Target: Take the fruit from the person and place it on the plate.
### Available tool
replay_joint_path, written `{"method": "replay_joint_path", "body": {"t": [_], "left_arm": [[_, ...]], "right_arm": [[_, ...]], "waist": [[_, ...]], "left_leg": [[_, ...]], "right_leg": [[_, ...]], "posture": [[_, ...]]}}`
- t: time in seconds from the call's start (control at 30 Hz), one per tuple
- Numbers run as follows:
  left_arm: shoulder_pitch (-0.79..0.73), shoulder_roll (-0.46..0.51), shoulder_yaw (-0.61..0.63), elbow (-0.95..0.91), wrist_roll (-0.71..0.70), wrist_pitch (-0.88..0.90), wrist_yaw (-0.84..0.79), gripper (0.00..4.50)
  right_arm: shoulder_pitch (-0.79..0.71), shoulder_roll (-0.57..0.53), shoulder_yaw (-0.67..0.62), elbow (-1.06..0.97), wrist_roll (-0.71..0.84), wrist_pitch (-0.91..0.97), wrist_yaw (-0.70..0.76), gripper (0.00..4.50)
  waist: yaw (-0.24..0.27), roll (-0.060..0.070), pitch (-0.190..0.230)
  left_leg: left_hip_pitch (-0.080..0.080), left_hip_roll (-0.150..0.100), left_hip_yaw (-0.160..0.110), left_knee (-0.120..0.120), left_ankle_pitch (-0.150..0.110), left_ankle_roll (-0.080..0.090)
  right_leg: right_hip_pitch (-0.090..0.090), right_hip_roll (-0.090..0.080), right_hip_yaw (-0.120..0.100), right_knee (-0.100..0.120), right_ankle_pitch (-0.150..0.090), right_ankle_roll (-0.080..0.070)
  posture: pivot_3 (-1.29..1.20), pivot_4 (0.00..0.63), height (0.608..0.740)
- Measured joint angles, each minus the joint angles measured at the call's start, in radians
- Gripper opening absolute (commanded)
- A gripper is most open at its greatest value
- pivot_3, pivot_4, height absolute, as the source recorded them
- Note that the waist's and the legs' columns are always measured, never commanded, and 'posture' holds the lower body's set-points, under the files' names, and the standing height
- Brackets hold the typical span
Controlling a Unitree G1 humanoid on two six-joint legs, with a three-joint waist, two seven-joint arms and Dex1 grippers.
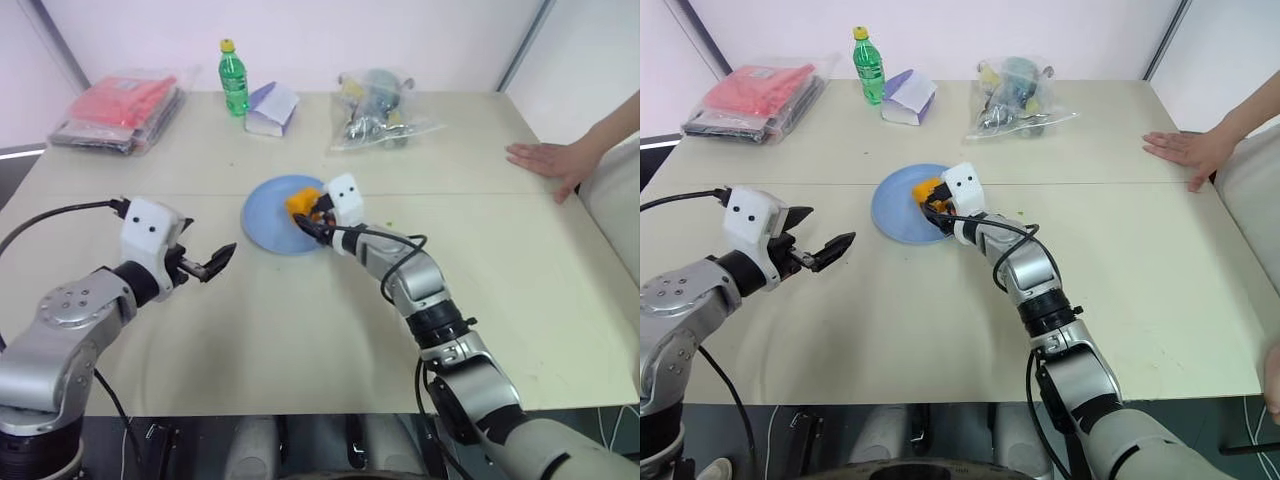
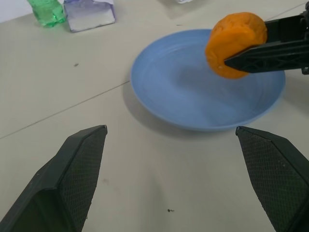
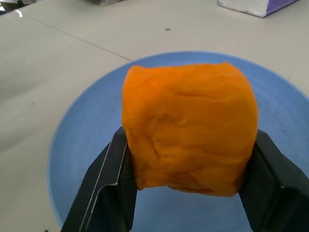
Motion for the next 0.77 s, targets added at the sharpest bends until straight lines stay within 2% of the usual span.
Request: {"method": "replay_joint_path", "body": {"t": [0.07, 0.23, 0.33, 0.43, 0.6, 0.7, 0.77], "left_arm": [[-0.004, 0.000, -0.007, -0.001, 0.001, -0.002, 0.000, 4.50], [-0.030, 0.000, -0.045, 0.008, 0.011, -0.024, -0.002, 4.50], [-0.069, -0.001, -0.072, 0.022, 0.012, -0.041, -0.005, 4.50], [-0.091, -0.004, -0.093, 0.031, 0.009, -0.051, -0.020, 4.50], [-0.102, -0.001, -0.105, 0.056, 0.000, -0.068, -0.052, 4.50], [-0.107, 0.010, -0.108, 0.077, -0.002, -0.088, -0.089, 4.50], [-0.113, 0.022, -0.112, 0.092, -0.002, -0.105, -0.110, 4.50]], "right_arm": [[0.002, 0.001, -0.001, 0.000, -0.001, -0.003, 0.005, 4.45], [0.030, -0.009, -0.002, -0.038, 0.000, 0.009, 0.038, 4.45], [0.039, -0.051, -0.008, -0.129, 0.013, 0.050, 0.079, 4.45], [0.041, -0.180, -0.065, -0.302, 0.080, 0.139, 0.159, 4.45], [0.058, -0.459, -0.266, -0.552, 0.256, 0.303, 0.314, 4.45], [0.075, -0.553, -0.441, -0.608, 0.400, 0.427, 0.346, 4.45], [0.120, -0.618, -0.503, -0.634, 0.437, 0.463, 0.360, 4.45]], "waist": [[0.000, 0.000, 0.000], [0.002, 0.000, 0.000], [0.004, 0.000, 0.000], [0.008, 0.001, 0.001], [0.006, 0.001, 0.001], [0.003, 0.000, 0.001], [0.004, 0.000, 0.001]], "left_leg": [[0.000, 0.000, 0.000, 0.000, 0.000, 0.000], [0.000, 0.000, 0.000, 0.000, 0.000, 0.000], [0.000, 0.000, 0.000, 0.000, 0.000, 0.000], [-0.001, -0.001, 0.000, 0.000, 0.000, 0.000], [0.000, -0.001, 0.000, -0.001, 0.000, 0.000], [0.001, 0.000, 0.001, -0.002, 0.000, 0.000], [0.001, 0.000, 0.002, -0.002, 0.000, 0.000]], "right_leg": [[0.000, 0.000, 0.000, 0.000, 0.000, 0.000], [0.000, 0.000, 0.000, 0.000, 0.000, 0.000], [0.000, -0.001, 0.000, 0.000, 0.000, 0.000], [0.000, -0.001, 0.000, -0.001, 0.000, 0.000], [0.001, -0.001, 0.000, -0.002, 0.000, 0.000], [0.001, 0.000, 0.000, -0.002, 0.000, 0.000], [0.001, 0.000, 0.000, -0.002, 0.000, 0.000]], "posture": [[0.00, 0.150, 0.731], [0.00, 0.150, 0.731], [0.00, 0.150, 0.731], [0.00, 0.150, 0.731], [0.00, 0.150, 0.731], [0.00, 0.150, 0.731], [0.00, 0.150, 0.731]]}}
